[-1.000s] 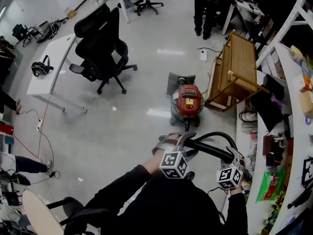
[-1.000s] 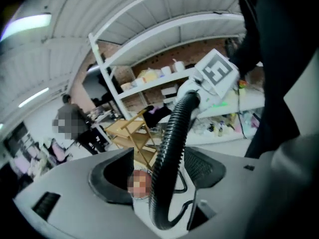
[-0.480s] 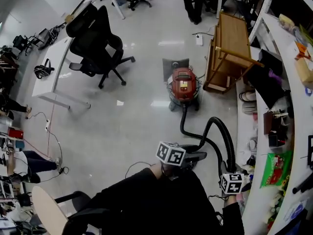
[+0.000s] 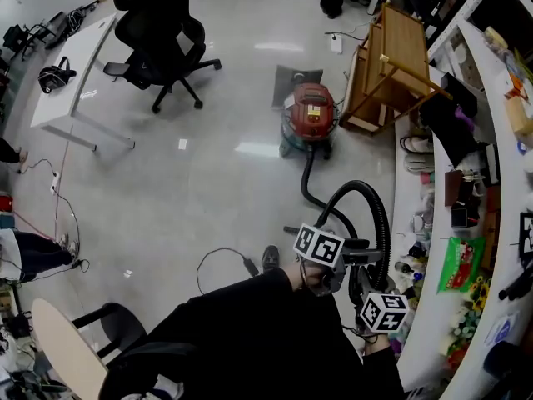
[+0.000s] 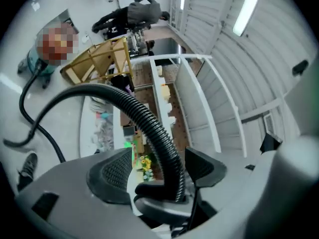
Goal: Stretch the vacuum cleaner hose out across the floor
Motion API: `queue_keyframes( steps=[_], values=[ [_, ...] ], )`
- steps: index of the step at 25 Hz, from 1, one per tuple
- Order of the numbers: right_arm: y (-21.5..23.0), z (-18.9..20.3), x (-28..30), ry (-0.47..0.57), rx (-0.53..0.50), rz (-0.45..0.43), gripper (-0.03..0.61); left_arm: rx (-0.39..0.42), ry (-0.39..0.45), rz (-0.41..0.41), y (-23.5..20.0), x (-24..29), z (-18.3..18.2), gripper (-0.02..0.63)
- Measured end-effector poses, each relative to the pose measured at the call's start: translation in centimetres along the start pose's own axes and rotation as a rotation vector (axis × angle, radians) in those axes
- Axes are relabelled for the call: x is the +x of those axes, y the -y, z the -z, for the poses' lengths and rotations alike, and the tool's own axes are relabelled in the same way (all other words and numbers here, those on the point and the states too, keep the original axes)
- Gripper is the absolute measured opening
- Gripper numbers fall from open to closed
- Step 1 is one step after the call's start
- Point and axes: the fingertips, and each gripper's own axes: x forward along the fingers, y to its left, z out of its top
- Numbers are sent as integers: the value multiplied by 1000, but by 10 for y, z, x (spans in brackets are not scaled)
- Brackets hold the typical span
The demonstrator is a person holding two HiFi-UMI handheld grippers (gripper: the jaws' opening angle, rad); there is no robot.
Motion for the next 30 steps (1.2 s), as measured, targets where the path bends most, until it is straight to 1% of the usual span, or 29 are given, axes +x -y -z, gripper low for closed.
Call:
queue_keyframes(
  steps=[1,2,3,6,7,8,9,11,12,13,14,16,18,20,23,24,26,28,30],
  values=[
    [-12,8,-3,-7,-36,-3,87,-31,30,34,6,-6,3,327],
    [-26,15,-6,-12,-71,-12,87,-49,47,50,10,-11,6,327],
    [-40,22,-9,-12,-105,-27,87,-51,54,47,12,-15,9,327],
    [-76,31,-17,1,-181,-95,89,-41,63,-13,13,-23,12,323],
    [-81,34,-19,6,-198,-120,92,-27,58,-31,17,-25,15,305],
    [-84,38,-22,6,-228,-141,94,5,42,-44,24,-26,19,293],
    [-86,43,-25,1,-271,-160,95,55,16,-50,33,-26,26,287],
    [-92,57,-33,-5,-338,-219,101,178,-39,-44,53,-26,44,277],
    [-95,62,-39,6,-329,-268,118,235,-56,-30,64,-25,54,270],
    [-96,64,-49,33,-291,-324,244,281,-56,-9,74,-25,64,264],
    [-94,63,-63,79,-236,-377,328,318,-39,17,83,-26,72,256],
    [-80,55,-105,208,-124,-469,333,377,18,60,97,-26,87,236],
    [-56,47,-155,342,-43,-536,332,447,38,55,105,-21,108,208],
    [-23,41,-200,441,6,-557,331,526,6,12,109,-7,138,201],
    [16,33,-241,534,59,-593,331,582,-65,-20,113,12,187,198],
    [22,31,-244,545,73,-625,331,595,-90,-27,113,17,202,198],
    [18,32,-243,524,96,-727,331,637,-148,-46,113,23,232,198],
    [-2,40,-235,450,115,-859,331,720,-233,-74,113,24,264,198],
    [-26,48,-222,349,169,-985,331,828,-344,-105,115,21,293,198]
  ],
)
